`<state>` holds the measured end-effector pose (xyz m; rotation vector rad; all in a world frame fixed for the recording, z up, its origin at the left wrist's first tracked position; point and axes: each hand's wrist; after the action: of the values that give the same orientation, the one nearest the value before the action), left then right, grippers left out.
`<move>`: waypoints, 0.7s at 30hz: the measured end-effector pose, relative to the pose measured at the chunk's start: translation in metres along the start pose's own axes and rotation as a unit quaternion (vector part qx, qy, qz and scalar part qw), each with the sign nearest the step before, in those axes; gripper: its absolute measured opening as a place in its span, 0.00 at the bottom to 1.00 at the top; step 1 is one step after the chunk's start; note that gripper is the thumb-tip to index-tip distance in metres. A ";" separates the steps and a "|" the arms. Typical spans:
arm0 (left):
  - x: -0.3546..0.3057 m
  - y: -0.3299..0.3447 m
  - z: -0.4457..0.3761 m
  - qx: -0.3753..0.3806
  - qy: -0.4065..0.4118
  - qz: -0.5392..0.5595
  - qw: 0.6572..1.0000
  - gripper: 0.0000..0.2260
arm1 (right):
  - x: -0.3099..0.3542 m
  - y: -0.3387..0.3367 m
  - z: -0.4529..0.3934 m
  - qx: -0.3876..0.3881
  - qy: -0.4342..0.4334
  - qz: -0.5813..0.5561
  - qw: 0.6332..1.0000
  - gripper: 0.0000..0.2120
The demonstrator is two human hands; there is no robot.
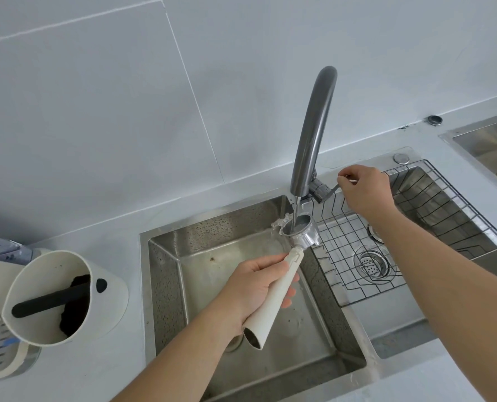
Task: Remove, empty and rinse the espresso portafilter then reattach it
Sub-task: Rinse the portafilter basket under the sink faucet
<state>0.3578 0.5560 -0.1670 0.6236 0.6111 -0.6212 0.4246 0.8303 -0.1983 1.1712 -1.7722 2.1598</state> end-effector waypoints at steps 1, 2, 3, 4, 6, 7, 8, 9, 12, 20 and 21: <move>0.001 -0.004 0.000 -0.004 -0.006 -0.015 1.000 0.08 | 0.000 0.000 0.000 0.000 0.002 -0.004 1.000 0.09; 0.003 -0.007 -0.001 -0.011 -0.010 -0.030 0.999 0.08 | 0.000 0.000 0.001 -0.001 0.003 -0.008 1.000 0.09; 0.005 -0.012 -0.001 -0.020 -0.012 -0.048 0.999 0.09 | 0.000 0.000 0.001 -0.002 0.002 -0.010 1.000 0.09; 0.008 -0.015 -0.001 -0.033 -0.012 -0.073 0.997 0.09 | 0.000 0.000 0.001 -0.004 0.001 -0.012 1.000 0.09; 0.012 -0.021 0.000 -0.066 -0.009 -0.131 0.989 0.11 | 0.000 -0.001 0.002 -0.008 0.001 -0.018 1.000 0.09; 0.014 -0.023 0.000 -0.082 -0.004 -0.154 0.985 0.11 | 0.000 -0.001 0.003 -0.009 0.002 -0.022 1.000 0.09; 0.015 -0.025 0.001 -0.094 0.003 -0.172 0.981 0.12 | 0.000 -0.001 0.004 -0.010 0.003 -0.027 1.000 0.09; 0.016 -0.026 0.001 -0.104 0.012 -0.188 0.977 0.12 | 0.001 -0.001 0.005 -0.011 0.006 -0.035 0.999 0.09; 0.016 -0.029 0.004 -0.123 0.036 -0.230 0.965 0.15 | 0.002 -0.002 0.008 -0.010 0.026 -0.064 0.998 0.12; 0.008 -0.033 0.000 -0.150 0.120 -0.284 0.939 0.17 | 0.002 0.000 0.010 -0.021 0.059 -0.104 0.993 0.11; 0.007 -0.032 -0.001 -0.153 0.125 -0.280 0.939 0.17 | 0.002 0.001 0.010 -0.023 0.061 -0.106 0.992 0.11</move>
<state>0.3401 0.5329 -0.1831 0.2273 1.1212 -0.9617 0.4280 0.8202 -0.1978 1.1348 -1.5622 2.0113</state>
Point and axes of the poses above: each hand's wrist, its own z-axis away from the middle knuckle, its own y-axis out of the palm, x = y × z, and after that the axes turned 4 degrees about z, right-handed
